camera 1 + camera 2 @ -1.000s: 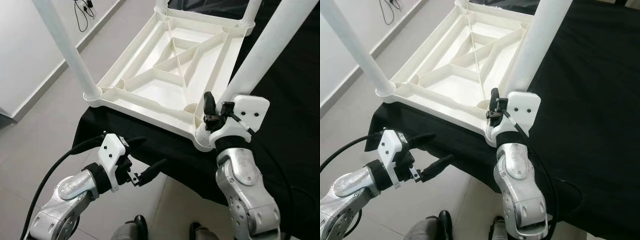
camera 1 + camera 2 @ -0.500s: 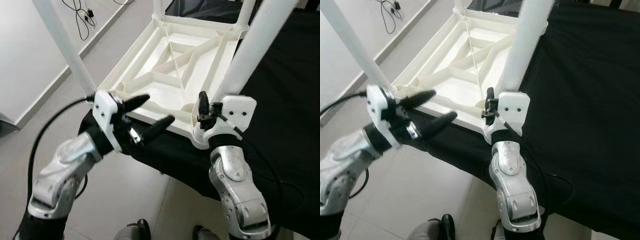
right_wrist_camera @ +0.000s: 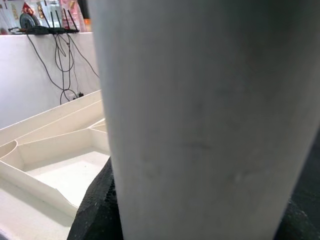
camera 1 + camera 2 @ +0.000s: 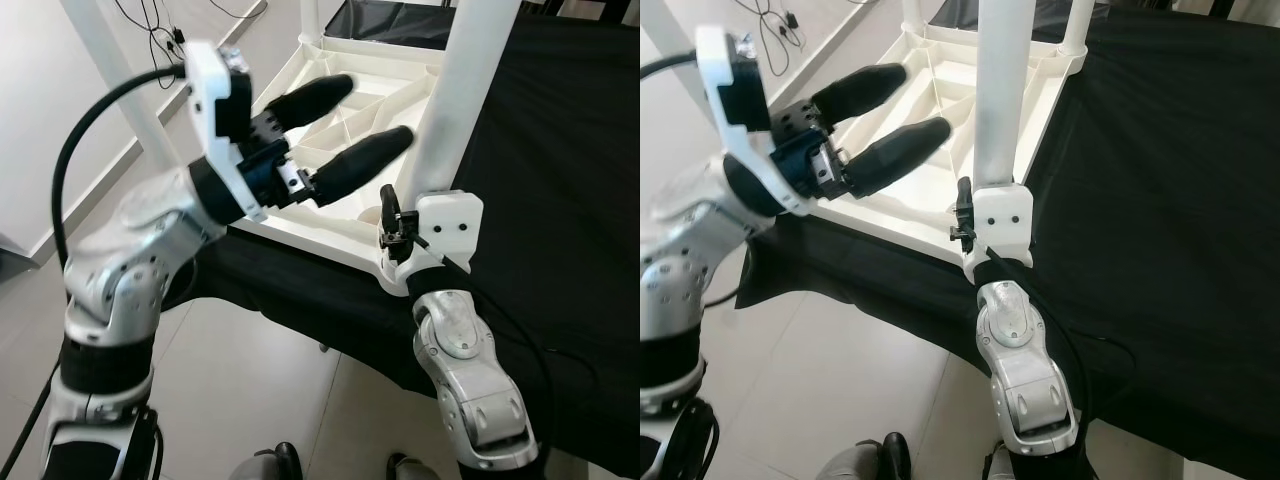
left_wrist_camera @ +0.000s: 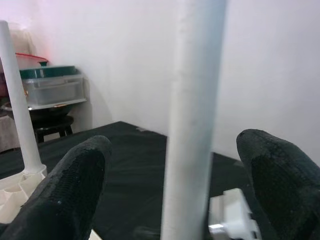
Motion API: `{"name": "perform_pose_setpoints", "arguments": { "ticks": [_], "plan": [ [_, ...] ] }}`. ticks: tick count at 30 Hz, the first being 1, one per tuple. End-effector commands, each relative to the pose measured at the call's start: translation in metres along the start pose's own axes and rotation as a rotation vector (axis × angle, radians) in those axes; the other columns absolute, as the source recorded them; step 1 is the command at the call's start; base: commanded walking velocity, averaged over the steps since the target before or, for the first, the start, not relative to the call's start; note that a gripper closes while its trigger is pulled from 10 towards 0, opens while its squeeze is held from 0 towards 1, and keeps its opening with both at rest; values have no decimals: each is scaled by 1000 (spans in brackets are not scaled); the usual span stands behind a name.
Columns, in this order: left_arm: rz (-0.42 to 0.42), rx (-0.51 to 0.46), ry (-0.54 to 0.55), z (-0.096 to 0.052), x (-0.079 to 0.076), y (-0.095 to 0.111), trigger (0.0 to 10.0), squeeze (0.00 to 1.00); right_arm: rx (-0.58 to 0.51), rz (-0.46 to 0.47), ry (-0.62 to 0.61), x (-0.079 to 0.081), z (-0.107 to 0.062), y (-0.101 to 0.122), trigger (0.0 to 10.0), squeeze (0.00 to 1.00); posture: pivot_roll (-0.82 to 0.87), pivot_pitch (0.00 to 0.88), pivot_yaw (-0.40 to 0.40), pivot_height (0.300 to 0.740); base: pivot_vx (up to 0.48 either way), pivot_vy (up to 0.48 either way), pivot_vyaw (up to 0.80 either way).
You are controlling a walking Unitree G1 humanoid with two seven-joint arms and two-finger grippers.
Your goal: Building children table
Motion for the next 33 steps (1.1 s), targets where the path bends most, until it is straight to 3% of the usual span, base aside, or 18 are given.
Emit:
{"name": "perform_pose_setpoints", "arguments": {
  "ticks": [1, 2, 5, 6, 10, 16, 18, 23, 24, 33],
  "plan": [
    [4, 27, -1, 0, 2, -3, 10000, 0, 147, -16, 23, 4, -5, -30, 10000, 0, -11, 229, 89, 740, 0, 0, 0],
    [4, 27, -1, 0, 2, -3, 10000, 0, 147, -16, 23, 4, -5, -30, 10000, 0, -11, 229, 89, 740, 0, 0, 0],
    [-47, 62, 6, 24, 23, -6, 10000, 0, 136, -5, 49, 10, -4, -28, 10000, 0, -7, 228, 86, 740, 0, 0, 0],
    [-47, 62, 6, 24, 23, -6, 10000, 0, 136, -5, 49, 10, -4, -28, 10000, 0, -7, 228, 86, 740, 0, 0, 0],
    [-48, 169, 16, 44, 38, -19, 10000, 0, 120, 1, 71, 14, -3, -25, 10000, 0, -12, 229, 88, 740, 0, 0, 0],
    [-76, 181, -48, 60, 38, -19, 10000, 0, 109, 7, 91, 16, -2, -22, 10000, 0, -11, 229, 88, 740, 0, 0, 0],
    [-100, 162, -107, 64, 32, -15, 10000, 0, 108, 10, 95, 17, -2, -22, 10000, 0, -11, 229, 88, 740, 0, 0, 0],
    [-115, 146, -250, 61, 18, -9, 10000, 0, 112, 15, 97, 18, -2, -23, 10000, 0, -15, 230, 87, 740, 0, 0, 0],
    [-100, 172, -307, 55, 16, -9, 10000, 0, 113, 18, 98, 18, -1, -22, 10000, 0, -16, 230, 87, 740, 0, 0, 0],
    [17, 203, -241, 27, 41, 12, 10000, 0, 117, 26, 110, 19, -1, -23, 10000, 0, -12, 228, 76, 740, 0, 0, 0]
  ]
}}
Point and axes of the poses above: a point about 5 cm out from each wrist's last joint towards the gripper, its own z axis pointing out of the wrist towards the gripper, its own y axis along the axis of the wrist's last joint, x = y × z, the point moved 1 cm from there along z, pointing out of the wrist towards the gripper, and after that the axes turned 4 degrees about -z, right-handed, at the moved point
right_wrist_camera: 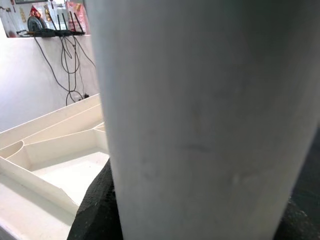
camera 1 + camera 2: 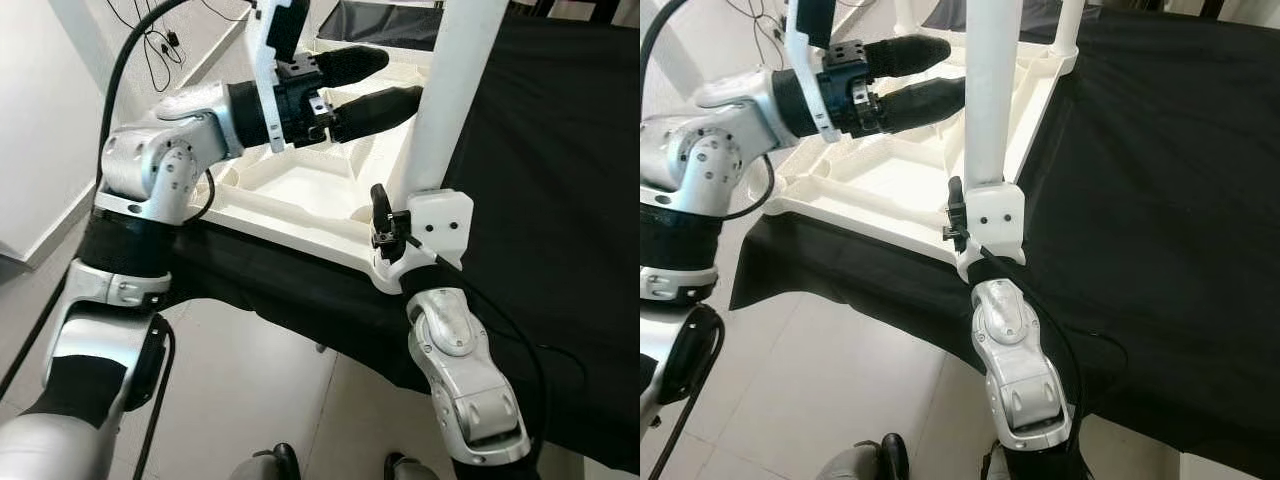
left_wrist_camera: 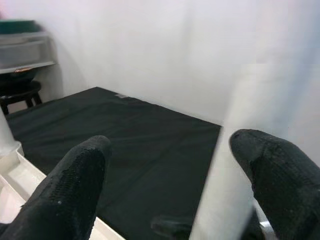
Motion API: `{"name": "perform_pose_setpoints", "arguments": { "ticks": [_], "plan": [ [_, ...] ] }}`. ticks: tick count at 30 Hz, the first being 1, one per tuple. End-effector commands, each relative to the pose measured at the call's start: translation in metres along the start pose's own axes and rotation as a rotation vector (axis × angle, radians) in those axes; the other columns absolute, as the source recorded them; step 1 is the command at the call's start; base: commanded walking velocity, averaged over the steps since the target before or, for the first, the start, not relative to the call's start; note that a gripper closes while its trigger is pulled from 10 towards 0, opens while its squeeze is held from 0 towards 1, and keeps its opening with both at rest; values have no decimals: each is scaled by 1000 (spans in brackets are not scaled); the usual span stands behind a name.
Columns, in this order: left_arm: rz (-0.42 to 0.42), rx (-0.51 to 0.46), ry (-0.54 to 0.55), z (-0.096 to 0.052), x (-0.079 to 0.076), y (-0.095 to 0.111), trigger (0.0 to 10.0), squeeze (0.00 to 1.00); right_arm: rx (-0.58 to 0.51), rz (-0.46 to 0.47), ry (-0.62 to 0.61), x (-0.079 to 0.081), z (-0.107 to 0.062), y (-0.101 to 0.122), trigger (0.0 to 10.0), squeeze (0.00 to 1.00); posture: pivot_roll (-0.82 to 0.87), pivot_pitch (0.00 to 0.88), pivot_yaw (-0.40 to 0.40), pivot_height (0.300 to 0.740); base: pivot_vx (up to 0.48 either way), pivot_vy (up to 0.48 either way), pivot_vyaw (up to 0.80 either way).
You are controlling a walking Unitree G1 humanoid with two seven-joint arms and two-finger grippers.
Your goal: Building children table
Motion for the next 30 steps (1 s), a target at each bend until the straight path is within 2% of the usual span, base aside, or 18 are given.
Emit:
{"name": "perform_pose_setpoints", "arguments": {
  "ticks": [1, 8, 13, 15, 17, 19, 24, 25, 26, 27, 28, 30],
  "plan": [
    [55, -13, -26, -6, -4, 12, 10000, 0, 139, 15, 58, 12, -4, -26, 10000, 0, -12, 228, 76, 740, 0, 0, 0],
    [41, -18, -84, -7, -9, 11, 10000, 0, 138, 24, 75, 15, -3, -26, 10000, 0, -15, 223, 71, 740, 0, 0, 0],
    [-24, -20, -202, 7, -20, -1, 10000, 0, 132, 25, 84, 17, -3, -25, 10000, 0, -28, 216, 73, 740, 0, 0, 0],
    [-28, -11, -210, 10, -20, -6, 10000, 0, 131, 25, 85, 17, -3, -24, 10000, 0, -29, 214, 75, 740, 0, 0, 0],
    [-29, -3, -204, 14, -18, -9, 10000, 0, 130, 25, 86, 17, -3, -24, 10000, 0, -29, 214, 75, 740, 0, 0, 0],
    [-22, 15, -152, 28, -11, -17, 10000, 0, 123, 30, 92, 18, -3, -23, 10000, 0, -27, 215, 75, 740, 0, 0, 0],
    [-25, 31, -131, 38, -6, -21, 10000, 0, 116, 33, 102, 20, -3, -21, 10000, 0, -26, 215, 77, 740, 0, 0, 0],
    [-23, 37, -114, 43, -3, -21, 10000, 0, 113, 33, 109, 21, -3, -20, 10000, 0, -25, 215, 76, 740, 0, 0, 0],
    [-19, 40, -101, 49, -1, -21, 9451, 0, 110, 33, 115, 22, -3, -20, 10000, 0, -25, 215, 76, 740, 0, 0, 0],
    [-17, 41, -93, 53, 0, -20, 7569, 0, 108, 32, 119, 23, -3, -19, 10000, 0, -28, 215, 79, 740, 0, 0, 0],
    [-16, 42, -89, 56, 1, -19, 0, 0, 107, 31, 123, 24, -2, -19, 10000, 0, -28, 213, 79, 740, 0, 0, 0],
    [-15, 40, -98, 60, 1, -16, 0, 0, 106, 31, 126, 24, -2, -19, 10000, 0, -30, 212, 80, 740, 0, 0, 0]
  ]
}}
Point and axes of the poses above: a point about 5 cm out from each wrist's last joint towards the gripper, its own z axis pointing out of the wrist towards the gripper, its own y axis along the axis of the wrist's last joint, x = y × z, the point moved 1 cm from there along z, pointing out of the wrist towards the gripper, and after that the axes turned 4 degrees about -z, right-handed, at the moved point
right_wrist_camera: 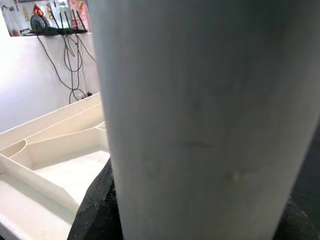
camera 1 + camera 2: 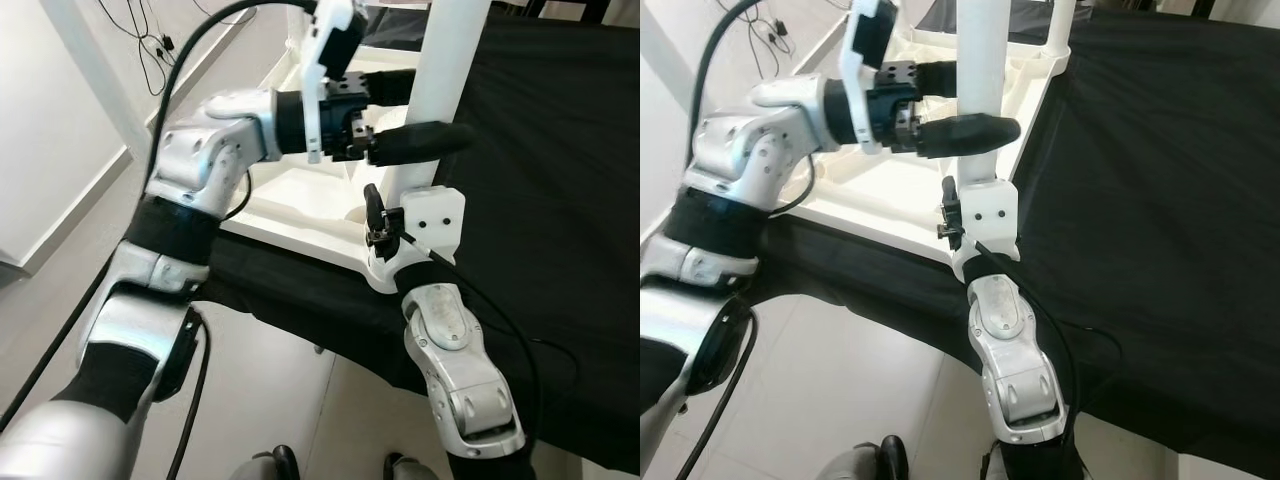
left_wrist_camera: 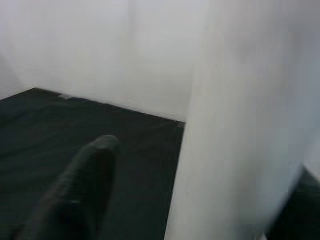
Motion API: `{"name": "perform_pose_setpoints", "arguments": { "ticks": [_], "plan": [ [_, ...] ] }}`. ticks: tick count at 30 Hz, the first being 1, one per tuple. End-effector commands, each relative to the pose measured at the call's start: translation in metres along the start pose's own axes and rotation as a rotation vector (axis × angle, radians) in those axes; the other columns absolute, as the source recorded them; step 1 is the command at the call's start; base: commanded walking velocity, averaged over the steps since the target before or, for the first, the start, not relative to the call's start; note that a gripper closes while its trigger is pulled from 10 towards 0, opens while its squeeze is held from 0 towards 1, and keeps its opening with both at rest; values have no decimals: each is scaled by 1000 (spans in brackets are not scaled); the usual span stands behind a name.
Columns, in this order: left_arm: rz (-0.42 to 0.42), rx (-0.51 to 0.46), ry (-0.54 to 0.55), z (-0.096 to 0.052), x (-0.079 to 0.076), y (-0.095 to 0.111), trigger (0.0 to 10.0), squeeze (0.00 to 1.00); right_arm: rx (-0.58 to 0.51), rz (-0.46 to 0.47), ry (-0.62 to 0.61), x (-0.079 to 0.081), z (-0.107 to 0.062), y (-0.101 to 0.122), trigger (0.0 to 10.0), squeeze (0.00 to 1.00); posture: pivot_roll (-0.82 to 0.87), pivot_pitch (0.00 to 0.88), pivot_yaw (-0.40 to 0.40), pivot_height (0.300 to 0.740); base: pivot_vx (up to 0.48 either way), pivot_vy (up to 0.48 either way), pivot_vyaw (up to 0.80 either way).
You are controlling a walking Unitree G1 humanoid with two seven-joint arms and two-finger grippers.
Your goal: Building children table
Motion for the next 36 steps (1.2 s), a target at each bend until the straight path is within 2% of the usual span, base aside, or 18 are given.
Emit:
{"name": "perform_pose_setpoints", "arguments": {
  "ticks": [1, 14, 15, 16, 17, 22, 26, 27, 29, 30, 34, 36],
  "plan": [
    [11, 8, 25, 0, 3, 1, 0, 0, 107, 18, 97, 19, -5, -21, 10000, 0, -30, 212, 80, 740, 0, 0, 0],
    [13, 9, 30, 0, 8, -1, 0, 0, 104, 13, 122, 20, -2, -21, 10000, 0, -30, 211, 73, 740, 0, 0, 0],
    [10, 3, 34, -2, 8, -1, 0, 0, 99, 16, 147, 18, 2, -20, 10000, 612, -27, 208, 63, 740, 0, 0, 0],
    [10, 3, 34, -2, 8, -1, 0, 0, 99, 16, 147, 18, 2, -20, 10000, 612, -27, 208, 63, 740, 0, 0, 0],
    [8, -1, 35, -2, 7, 0, 0, 0, 76, 16, 176, 14, 8, -16, 10000, 1000, -25, 207, 60, 740, 0, 0, 0],
    [8, 3, 1, 1, 0, -5, 0, 0, -24, 21, 357, -8, 39, 1, 10000, 1000, -25, 207, 53, 740, 0, 0, 0],
    [10, 11, -29, 3, -4, -8, 0, 0, -43, 9, 447, -18, 53, 8, 10000, 1000, -27, 208, 51, 740, 0, 0, 0],
    [12, 18, -42, 5, -6, -10, 0, 0, -52, -8, 499, -21, 59, 12, 10000, 667, -27, 207, 51, 740, 0, 0, 0],
    [13, 22, -51, 6, -7, -12, 0, 0, -58, -19, 536, -23, 64, 14, 10000, 667, -27, 207, 51, 740, 0, 0, 0],
    [12, 27, -63, 7, -9, -13, 0, 0, -69, -36, 585, -24, 69, 18, 10000, 0, -27, 207, 52, 740, 0, 0, 0],
    [7, 28, -81, 9, -11, -14, 0, 0, -71, -81, 678, -21, 81, 22, 10000, 0, -24, 210, 53, 740, 0, 0, 0],
    [7, 28, -81, 9, -11, -14, 0, 0, -71, -81, 678, -21, 81, 22, 10000, 0, -24, 210, 53, 740, 0, 0, 0]
  ]
}}
Point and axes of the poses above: a point about 5 cm out from each wrist's last joint towards the gripper, its own z axis pointing out of the wrist towards the gripper, its own y axis along the axis of the wrist's last joint, x = y × z, the point moved 1 cm from there along z, pointing out of the wrist towards the gripper, and after that the axes turned 4 degrees about -z, right-handed, at the moved point
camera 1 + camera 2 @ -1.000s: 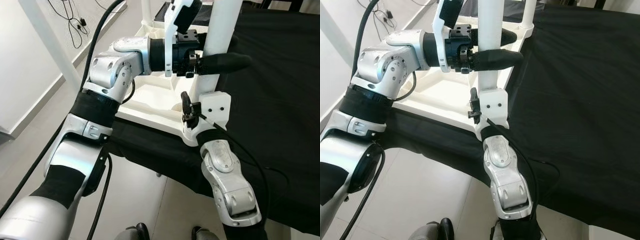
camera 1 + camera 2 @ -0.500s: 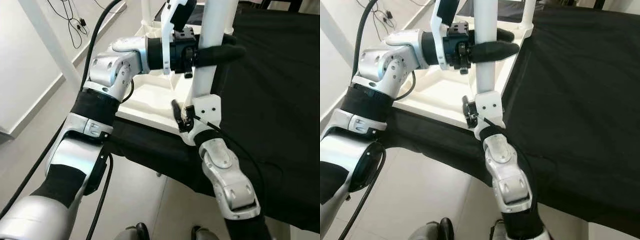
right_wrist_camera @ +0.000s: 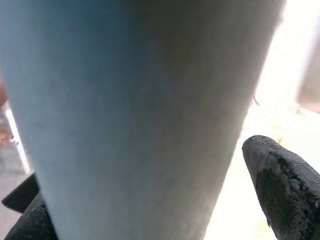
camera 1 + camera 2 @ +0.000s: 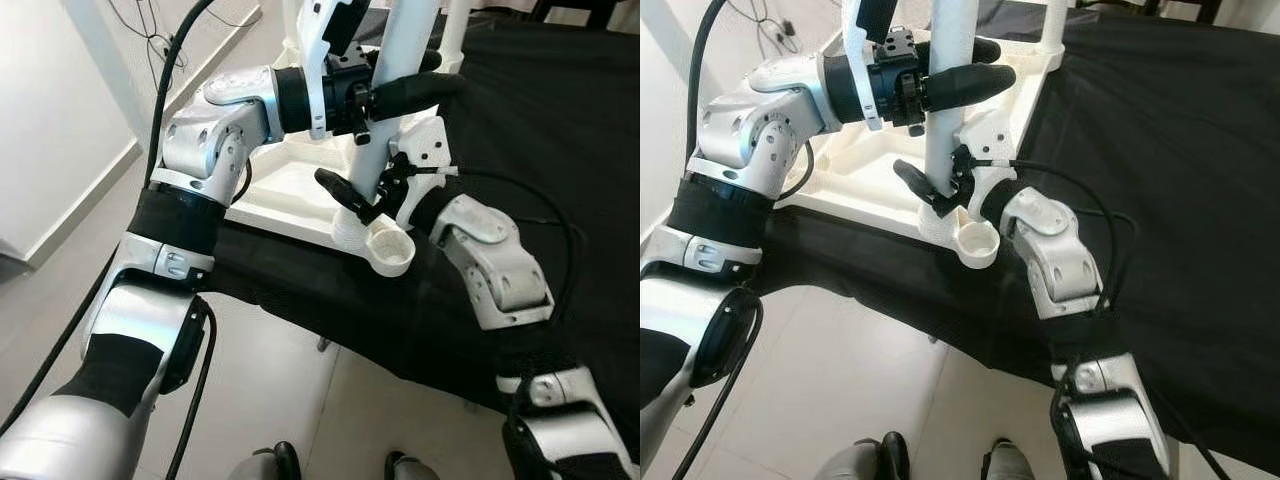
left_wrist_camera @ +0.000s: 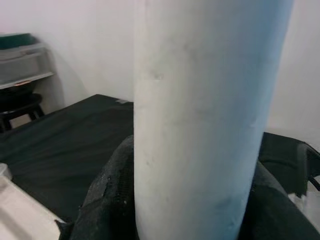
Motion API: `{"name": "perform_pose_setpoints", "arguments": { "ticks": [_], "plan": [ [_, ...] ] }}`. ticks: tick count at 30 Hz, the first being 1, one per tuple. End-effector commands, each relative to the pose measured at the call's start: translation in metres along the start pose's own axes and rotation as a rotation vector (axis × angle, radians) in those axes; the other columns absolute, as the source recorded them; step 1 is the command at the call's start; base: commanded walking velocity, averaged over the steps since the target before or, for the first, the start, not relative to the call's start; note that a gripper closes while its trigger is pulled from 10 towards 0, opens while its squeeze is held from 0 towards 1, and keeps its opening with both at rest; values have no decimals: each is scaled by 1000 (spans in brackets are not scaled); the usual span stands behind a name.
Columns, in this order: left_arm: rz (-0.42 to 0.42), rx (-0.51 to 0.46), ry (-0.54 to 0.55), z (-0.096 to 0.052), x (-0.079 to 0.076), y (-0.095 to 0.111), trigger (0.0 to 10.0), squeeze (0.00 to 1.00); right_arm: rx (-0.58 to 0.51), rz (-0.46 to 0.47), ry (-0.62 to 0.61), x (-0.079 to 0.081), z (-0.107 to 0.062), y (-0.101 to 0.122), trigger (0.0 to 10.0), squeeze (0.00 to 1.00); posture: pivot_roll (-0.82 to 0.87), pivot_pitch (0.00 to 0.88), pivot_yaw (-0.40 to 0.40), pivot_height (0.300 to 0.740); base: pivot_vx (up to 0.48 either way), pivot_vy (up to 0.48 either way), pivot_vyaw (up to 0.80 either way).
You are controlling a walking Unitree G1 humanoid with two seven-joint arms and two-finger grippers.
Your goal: Building children table
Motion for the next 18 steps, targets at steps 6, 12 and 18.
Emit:
{"name": "perform_pose_setpoints", "arguments": {
  "ticks": [6, 12, 18],
  "plan": [
    [-78, -60, -270, 21, -33, -4, 0, 0, -87, 113, 197, 8, 26, 16, 10000, 0, -19, 213, 50, 740, 0, 0, 0],
    [-179, -212, -538, 2, -56, 21, 0, 0, -223, 220, 394, 32, 25, 31, 10000, 0, -24, 210, 52, 740, 0, 0, 0],
    [-165, -260, -616, -2, -64, 28, 0, 0, -269, 227, 483, 52, 26, 34, 4157, 0, -27, 207, 50, 740, 0, 0, 0]
  ]
}}
Point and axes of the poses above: a point about 5 cm out from each wrist's last joint towards the gripper, its own z axis pointing out of the wrist towards the gripper, its own y axis along the axis of the wrist's last joint, x = y × z, the point moved 1 cm from there along z, pointing out of the wrist towards the gripper, and after that the axes turned 4 degrees about -z, right-handed, at the moved point
